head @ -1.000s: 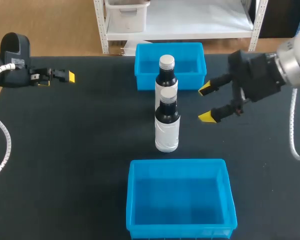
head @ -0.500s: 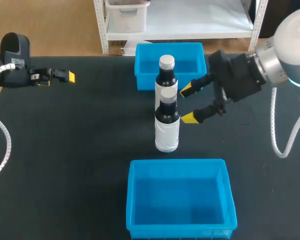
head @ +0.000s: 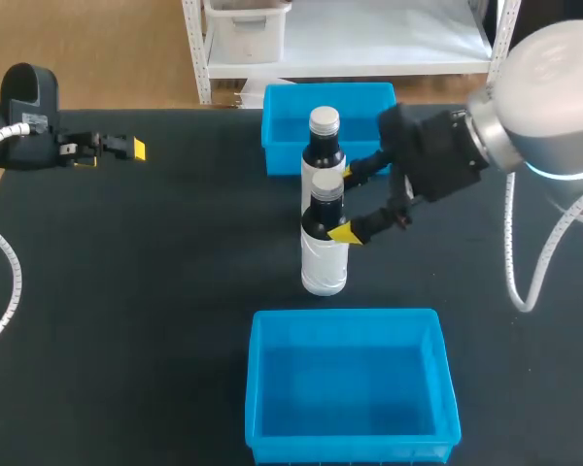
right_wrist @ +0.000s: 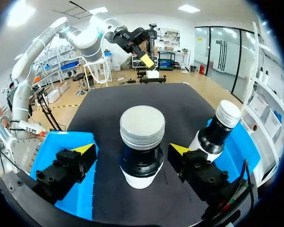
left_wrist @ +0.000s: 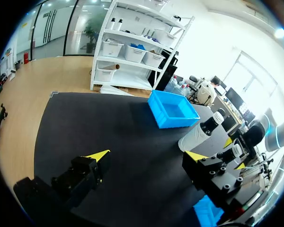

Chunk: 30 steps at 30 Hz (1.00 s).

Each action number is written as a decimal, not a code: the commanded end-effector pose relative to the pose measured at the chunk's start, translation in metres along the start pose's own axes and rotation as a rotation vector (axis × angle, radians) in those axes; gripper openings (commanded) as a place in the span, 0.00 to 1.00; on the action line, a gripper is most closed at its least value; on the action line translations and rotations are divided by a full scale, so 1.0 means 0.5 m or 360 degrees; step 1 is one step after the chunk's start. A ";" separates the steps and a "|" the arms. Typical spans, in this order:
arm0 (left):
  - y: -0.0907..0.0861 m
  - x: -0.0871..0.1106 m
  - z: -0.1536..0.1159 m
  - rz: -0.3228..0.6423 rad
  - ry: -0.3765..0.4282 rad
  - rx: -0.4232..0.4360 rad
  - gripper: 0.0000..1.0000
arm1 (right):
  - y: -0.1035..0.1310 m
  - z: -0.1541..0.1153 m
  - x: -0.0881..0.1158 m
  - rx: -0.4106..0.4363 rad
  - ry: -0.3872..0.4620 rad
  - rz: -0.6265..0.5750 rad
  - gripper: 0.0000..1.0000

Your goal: Pick up the bottle, and place it in the far bin if it is heavy, or in the near bin if it is light.

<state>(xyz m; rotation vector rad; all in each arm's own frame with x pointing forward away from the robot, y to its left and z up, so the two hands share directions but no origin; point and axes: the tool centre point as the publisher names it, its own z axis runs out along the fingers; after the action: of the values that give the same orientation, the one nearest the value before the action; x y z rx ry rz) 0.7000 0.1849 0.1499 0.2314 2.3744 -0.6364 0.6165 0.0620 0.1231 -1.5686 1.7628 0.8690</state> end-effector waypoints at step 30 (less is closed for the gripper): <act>0.000 0.000 0.000 0.0000 0.0000 0.0000 1.00 | -0.030 0.053 -0.008 -0.0036 -0.0025 0.0060 0.49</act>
<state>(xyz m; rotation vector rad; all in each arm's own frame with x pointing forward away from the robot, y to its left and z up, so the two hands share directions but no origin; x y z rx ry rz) 0.7000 0.1849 0.1499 0.2314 2.3744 -0.6364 0.6315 0.0832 0.1114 -1.5402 1.7794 0.9202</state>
